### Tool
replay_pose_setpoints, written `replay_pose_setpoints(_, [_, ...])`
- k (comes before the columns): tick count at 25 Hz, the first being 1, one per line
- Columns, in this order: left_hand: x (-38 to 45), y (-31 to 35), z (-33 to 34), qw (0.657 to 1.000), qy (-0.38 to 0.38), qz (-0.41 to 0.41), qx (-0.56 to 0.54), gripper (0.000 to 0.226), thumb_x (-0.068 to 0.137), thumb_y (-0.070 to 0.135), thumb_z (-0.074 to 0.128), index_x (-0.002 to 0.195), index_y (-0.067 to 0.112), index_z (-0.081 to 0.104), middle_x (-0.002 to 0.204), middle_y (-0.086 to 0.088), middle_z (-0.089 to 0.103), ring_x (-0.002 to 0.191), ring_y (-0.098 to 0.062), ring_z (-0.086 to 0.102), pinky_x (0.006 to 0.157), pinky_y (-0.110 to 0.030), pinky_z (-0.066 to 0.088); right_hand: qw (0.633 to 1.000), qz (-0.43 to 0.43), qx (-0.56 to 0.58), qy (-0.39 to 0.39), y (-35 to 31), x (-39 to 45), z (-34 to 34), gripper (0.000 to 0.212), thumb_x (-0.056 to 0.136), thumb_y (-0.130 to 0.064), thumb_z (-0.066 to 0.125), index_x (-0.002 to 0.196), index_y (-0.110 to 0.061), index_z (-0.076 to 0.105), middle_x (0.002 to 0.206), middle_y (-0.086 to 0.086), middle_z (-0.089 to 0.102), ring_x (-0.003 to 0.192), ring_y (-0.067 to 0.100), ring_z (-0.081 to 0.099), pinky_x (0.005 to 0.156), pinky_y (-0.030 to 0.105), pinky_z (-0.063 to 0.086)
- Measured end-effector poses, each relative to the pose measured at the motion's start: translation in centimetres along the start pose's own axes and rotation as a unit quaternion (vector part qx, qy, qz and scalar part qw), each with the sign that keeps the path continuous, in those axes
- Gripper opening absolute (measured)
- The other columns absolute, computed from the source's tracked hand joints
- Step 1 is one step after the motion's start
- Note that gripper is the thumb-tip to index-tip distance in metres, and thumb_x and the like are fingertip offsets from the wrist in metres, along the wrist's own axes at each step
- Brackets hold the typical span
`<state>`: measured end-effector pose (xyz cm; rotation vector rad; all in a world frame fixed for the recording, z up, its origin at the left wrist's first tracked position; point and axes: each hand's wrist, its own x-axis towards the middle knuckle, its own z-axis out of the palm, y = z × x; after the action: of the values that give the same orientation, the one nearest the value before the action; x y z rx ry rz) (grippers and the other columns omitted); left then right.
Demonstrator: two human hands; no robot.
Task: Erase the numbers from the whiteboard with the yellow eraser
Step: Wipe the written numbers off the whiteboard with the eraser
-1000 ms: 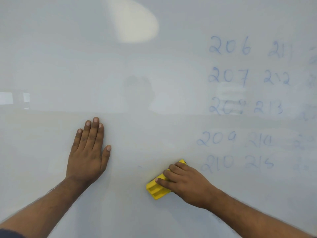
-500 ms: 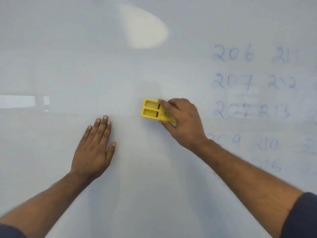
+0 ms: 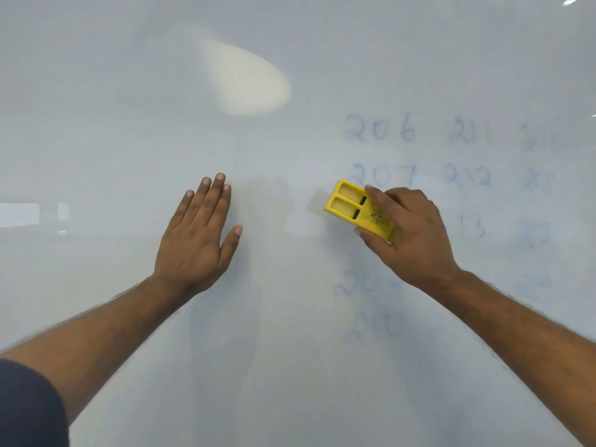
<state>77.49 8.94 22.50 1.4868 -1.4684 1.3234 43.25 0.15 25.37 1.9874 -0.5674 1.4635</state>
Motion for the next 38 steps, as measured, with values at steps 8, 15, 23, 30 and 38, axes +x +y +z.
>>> replay_pose_setpoints(8, [8.9, 8.5, 2.2, 0.999, 0.040, 0.021, -0.012, 0.070, 0.106, 0.050, 0.021, 0.162, 0.010, 0.014, 0.171, -0.003, 0.010, 0.159, -0.019, 0.007, 0.129, -0.034, 0.002, 0.998, 0.042, -0.033, 0.025, 8.4, 0.4, -4.0, 0.062, 0.086, -0.050, 0.054, 0.137, -0.015, 0.051, 0.106, 0.003, 0.057, 0.091, 0.023, 0.049, 0.074, 0.036, 0.044])
replay_pose_setpoints(15, [15.1, 10.6, 3.7, 0.997, 0.074, 0.007, -0.003, 0.071, 0.105, 0.050, 0.021, 0.162, 0.009, 0.015, 0.171, -0.005, 0.013, 0.158, -0.020, 0.008, 0.128, -0.033, 0.000, 0.993, 0.097, -0.027, 0.064, 13.5, 2.6, -4.0, 0.066, 0.088, -0.049, 0.053, 0.144, -0.017, 0.041, 0.106, 0.000, 0.052, 0.092, 0.017, 0.042, 0.071, 0.031, 0.040])
replay_pose_setpoints(23, [20.2, 10.8, 5.5, 0.995, 0.094, -0.017, 0.012, 0.072, 0.104, 0.050, 0.020, 0.162, 0.008, 0.015, 0.170, -0.006, 0.012, 0.158, -0.020, 0.010, 0.127, -0.029, -0.005, 0.993, 0.092, 0.004, 0.077, 15.8, 10.0, -2.2, 0.070, 0.086, -0.045, 0.056, 0.145, -0.013, 0.039, 0.109, 0.004, 0.050, 0.098, 0.025, 0.048, 0.077, 0.038, 0.046])
replay_pose_setpoints(30, [19.9, 10.6, 6.0, 0.994, 0.101, -0.011, 0.035, 0.069, 0.104, 0.048, 0.020, 0.163, 0.011, 0.013, 0.171, -0.002, 0.008, 0.158, -0.017, 0.005, 0.128, -0.031, -0.002, 0.998, 0.041, 0.022, 0.044, 16.5, 16.1, 0.8, 0.069, 0.077, -0.042, 0.052, 0.141, -0.018, 0.046, 0.108, 0.005, 0.047, 0.100, 0.027, 0.046, 0.085, 0.036, 0.034])
replay_pose_setpoints(38, [19.6, 10.7, 6.0, 0.993, 0.102, -0.015, 0.051, 0.068, 0.105, 0.046, 0.020, 0.163, 0.011, 0.013, 0.171, -0.001, 0.007, 0.158, -0.016, 0.006, 0.128, -0.032, 0.000, 0.995, -0.054, 0.003, 0.084, 16.5, 15.6, 3.0, 0.059, 0.086, -0.060, 0.048, 0.134, -0.025, 0.051, 0.110, 0.001, 0.049, 0.100, 0.022, 0.044, 0.084, 0.033, 0.026])
